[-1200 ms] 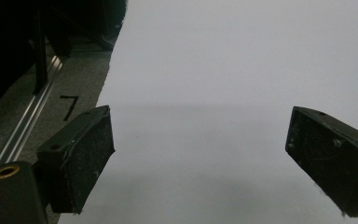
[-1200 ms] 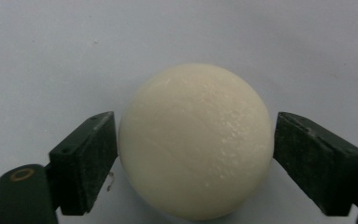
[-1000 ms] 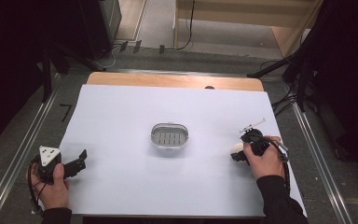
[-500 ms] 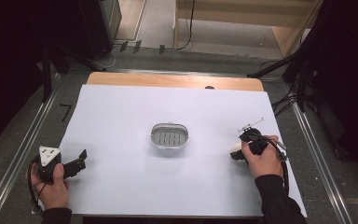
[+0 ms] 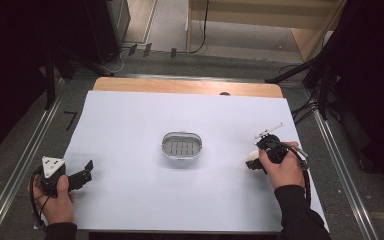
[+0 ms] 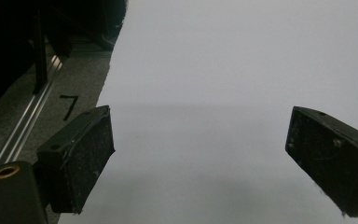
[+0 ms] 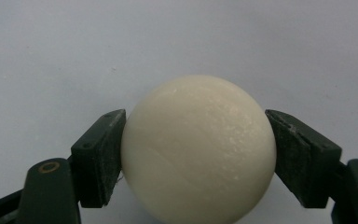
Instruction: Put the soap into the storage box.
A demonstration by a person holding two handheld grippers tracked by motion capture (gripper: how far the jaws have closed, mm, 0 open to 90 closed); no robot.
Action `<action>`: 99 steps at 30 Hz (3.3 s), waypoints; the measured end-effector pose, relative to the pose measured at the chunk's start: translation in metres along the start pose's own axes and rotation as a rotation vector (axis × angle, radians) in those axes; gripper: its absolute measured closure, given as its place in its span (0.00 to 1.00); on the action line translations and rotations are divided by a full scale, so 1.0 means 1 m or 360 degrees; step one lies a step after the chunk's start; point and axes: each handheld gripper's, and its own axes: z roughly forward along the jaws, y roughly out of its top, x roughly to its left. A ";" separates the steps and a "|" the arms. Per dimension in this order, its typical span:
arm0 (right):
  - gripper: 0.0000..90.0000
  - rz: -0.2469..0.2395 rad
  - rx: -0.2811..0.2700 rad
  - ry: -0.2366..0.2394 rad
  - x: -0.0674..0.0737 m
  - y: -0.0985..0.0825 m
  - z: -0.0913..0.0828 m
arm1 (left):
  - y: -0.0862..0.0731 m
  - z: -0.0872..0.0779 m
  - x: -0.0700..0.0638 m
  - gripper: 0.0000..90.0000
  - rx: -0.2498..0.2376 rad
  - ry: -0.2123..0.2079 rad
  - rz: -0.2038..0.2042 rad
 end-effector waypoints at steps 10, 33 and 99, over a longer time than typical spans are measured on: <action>0.28 -0.0077 -0.0004 0.0039 0.014 0.013 -0.004 | 0.000 0.000 0.000 0.09 0.0004 -0.0002 -0.0003; 0.28 -0.0212 0.0011 0.0091 0.052 0.049 -0.003 | 0.000 0.001 0.001 0.09 0.0010 -0.0003 -0.0008; 0.28 -0.0406 -0.0071 0.0240 0.131 0.121 0.006 | 0.001 0.001 0.000 0.09 0.0010 -0.0001 -0.0008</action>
